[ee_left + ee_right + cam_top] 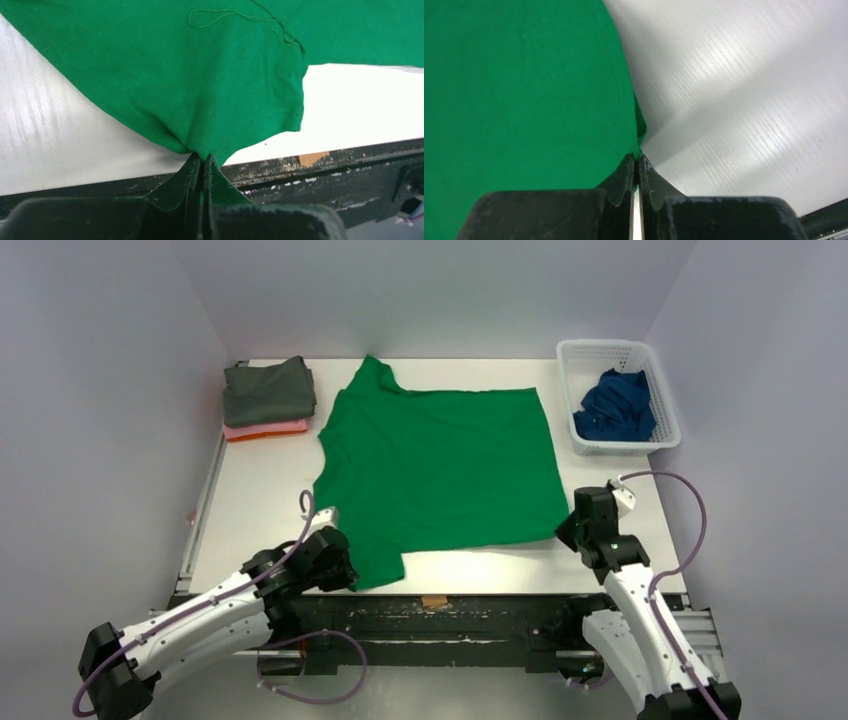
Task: Fold and stack the t-shirts
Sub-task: Grab the side of the flattened tshirt closest away from the robot with both arms, then fold the flattened tshirt in 1/3 of the way
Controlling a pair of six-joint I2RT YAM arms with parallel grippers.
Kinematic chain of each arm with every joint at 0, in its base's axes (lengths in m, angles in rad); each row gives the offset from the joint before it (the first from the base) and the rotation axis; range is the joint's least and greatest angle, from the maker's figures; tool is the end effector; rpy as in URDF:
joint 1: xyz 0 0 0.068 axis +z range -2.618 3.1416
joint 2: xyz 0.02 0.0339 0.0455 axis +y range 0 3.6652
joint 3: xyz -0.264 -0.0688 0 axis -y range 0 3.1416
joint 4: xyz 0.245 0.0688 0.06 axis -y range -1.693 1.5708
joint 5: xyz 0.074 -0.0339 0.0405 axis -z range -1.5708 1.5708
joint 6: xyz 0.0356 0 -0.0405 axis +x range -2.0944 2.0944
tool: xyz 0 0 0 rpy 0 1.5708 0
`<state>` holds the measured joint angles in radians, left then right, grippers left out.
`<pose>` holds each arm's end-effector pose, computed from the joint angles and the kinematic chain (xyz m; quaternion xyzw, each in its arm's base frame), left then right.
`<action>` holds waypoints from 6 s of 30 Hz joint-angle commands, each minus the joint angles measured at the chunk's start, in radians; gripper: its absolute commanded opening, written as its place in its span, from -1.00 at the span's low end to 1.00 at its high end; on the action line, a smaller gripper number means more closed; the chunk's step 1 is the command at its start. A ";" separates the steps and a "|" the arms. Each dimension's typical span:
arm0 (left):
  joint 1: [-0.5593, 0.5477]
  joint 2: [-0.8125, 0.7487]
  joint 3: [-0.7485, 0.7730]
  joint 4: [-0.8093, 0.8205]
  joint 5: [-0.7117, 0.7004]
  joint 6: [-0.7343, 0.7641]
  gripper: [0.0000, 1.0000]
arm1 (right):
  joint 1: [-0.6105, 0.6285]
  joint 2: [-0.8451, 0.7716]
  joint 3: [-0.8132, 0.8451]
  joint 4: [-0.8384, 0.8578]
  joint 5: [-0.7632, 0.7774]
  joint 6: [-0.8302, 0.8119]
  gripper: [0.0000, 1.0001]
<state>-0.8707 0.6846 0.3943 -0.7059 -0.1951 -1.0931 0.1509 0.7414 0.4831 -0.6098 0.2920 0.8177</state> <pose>0.0869 -0.0924 0.1764 -0.1333 0.9455 -0.1826 0.2343 0.1472 0.0120 0.2047 0.3513 0.8614 0.0376 0.3649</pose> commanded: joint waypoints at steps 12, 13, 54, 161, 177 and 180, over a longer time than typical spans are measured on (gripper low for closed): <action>-0.067 -0.062 0.026 0.024 0.141 -0.010 -1.00 | 0.019 -0.090 0.085 -0.243 -0.057 0.035 -1.00; -0.067 -0.026 0.042 0.070 0.155 0.009 -1.00 | 0.019 -0.075 0.081 -0.227 -0.061 0.028 -1.00; 0.603 1.190 1.167 -0.025 0.243 0.507 -0.77 | -0.084 0.958 0.759 0.091 -0.031 -0.165 -0.87; 0.658 1.445 1.446 -0.040 0.389 0.863 -1.00 | 0.084 0.774 0.460 0.301 -0.128 -0.288 0.68; 0.667 1.453 1.423 -0.114 0.463 0.938 0.00 | 0.083 0.785 0.465 0.293 -0.125 -0.289 0.68; 0.663 1.503 1.473 -0.150 0.481 0.937 0.01 | 0.084 0.789 0.468 0.288 -0.123 -0.291 0.68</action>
<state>-0.2089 2.1281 1.8023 -0.8021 0.2440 -0.1864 0.2352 1.5196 0.9401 -0.3218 0.1623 0.5381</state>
